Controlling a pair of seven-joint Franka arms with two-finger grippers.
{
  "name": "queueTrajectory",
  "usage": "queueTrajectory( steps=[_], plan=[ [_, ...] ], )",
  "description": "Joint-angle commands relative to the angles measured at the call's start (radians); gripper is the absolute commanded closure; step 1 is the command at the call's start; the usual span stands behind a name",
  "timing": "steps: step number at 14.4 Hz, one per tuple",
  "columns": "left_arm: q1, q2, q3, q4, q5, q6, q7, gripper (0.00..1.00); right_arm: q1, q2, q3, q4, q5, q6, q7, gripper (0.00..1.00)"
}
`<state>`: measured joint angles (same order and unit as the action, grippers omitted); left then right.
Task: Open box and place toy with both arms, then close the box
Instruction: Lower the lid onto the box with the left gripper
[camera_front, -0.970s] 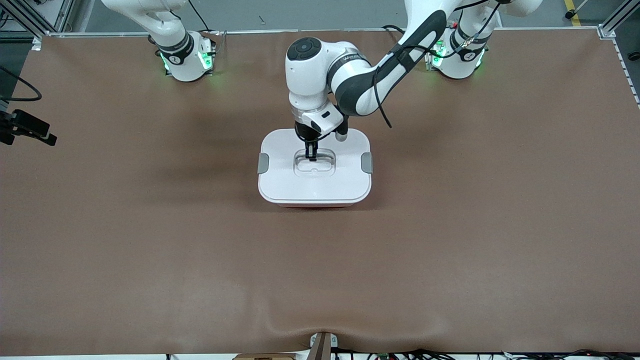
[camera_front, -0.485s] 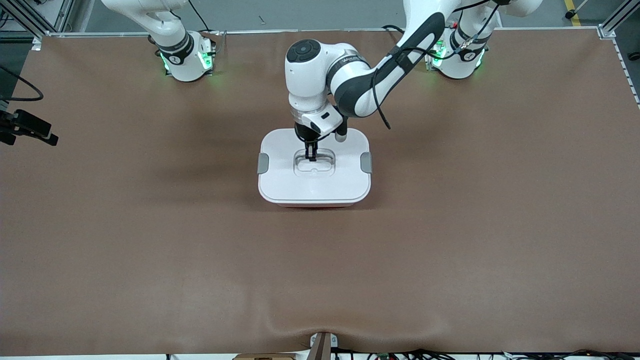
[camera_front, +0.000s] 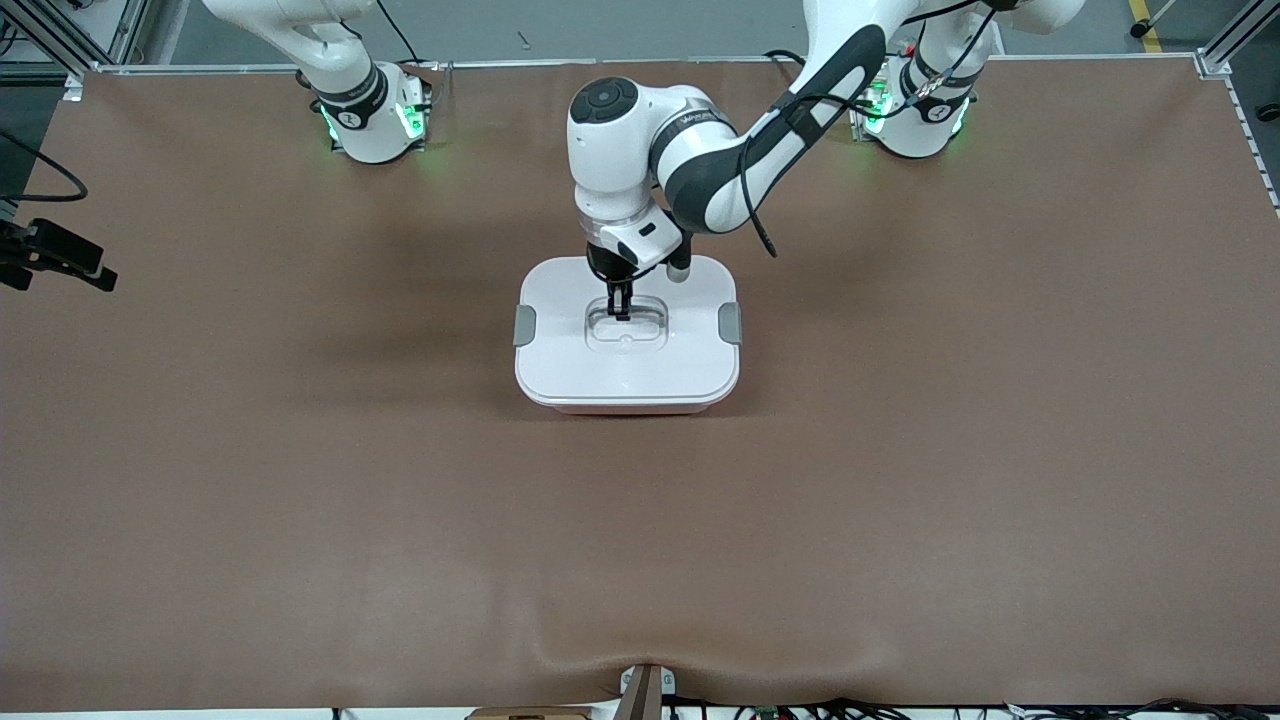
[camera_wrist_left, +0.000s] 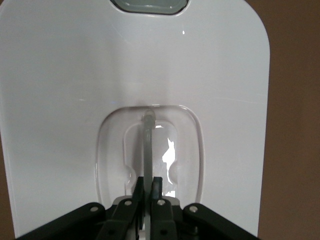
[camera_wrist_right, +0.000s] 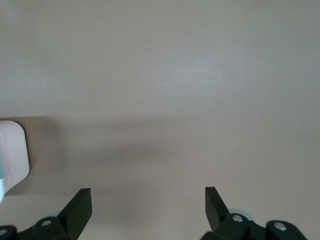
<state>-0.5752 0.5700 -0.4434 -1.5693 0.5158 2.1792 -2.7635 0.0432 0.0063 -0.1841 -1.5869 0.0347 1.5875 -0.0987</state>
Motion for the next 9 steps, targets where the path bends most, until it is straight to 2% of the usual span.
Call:
queueTrajectory(
  steps=[1, 4, 5, 6, 7, 9],
  plan=[
    [-0.005, 0.01, 0.0, -0.001, 0.046, -0.001, -0.156, 1.0, 0.006, -0.011, -0.005, 0.002, 0.002, -0.009, 0.013, 0.0],
    [-0.005, 0.011, 0.0, -0.009, 0.046, -0.004, -0.157, 1.0, 0.01, -0.009, -0.003, 0.004, 0.004, -0.011, 0.013, 0.0],
    [-0.005, 0.01, 0.0, -0.009, 0.044, -0.007, -0.157, 0.91, 0.012, -0.009, -0.003, 0.002, 0.004, -0.015, 0.013, 0.0],
    [-0.005, 0.01, 0.0, -0.008, 0.044, -0.007, -0.153, 0.4, 0.006, -0.005, -0.005, 0.002, 0.011, -0.032, 0.007, 0.0],
    [-0.008, 0.004, 0.0, -0.003, 0.044, -0.012, -0.143, 0.0, 0.004, -0.005, -0.006, 0.001, 0.014, -0.038, 0.007, 0.0],
    [-0.005, -0.024, -0.001, 0.015, 0.04, -0.124, -0.055, 0.0, 0.01, -0.005, -0.006, 0.004, 0.014, -0.038, 0.013, 0.0]
  ],
)
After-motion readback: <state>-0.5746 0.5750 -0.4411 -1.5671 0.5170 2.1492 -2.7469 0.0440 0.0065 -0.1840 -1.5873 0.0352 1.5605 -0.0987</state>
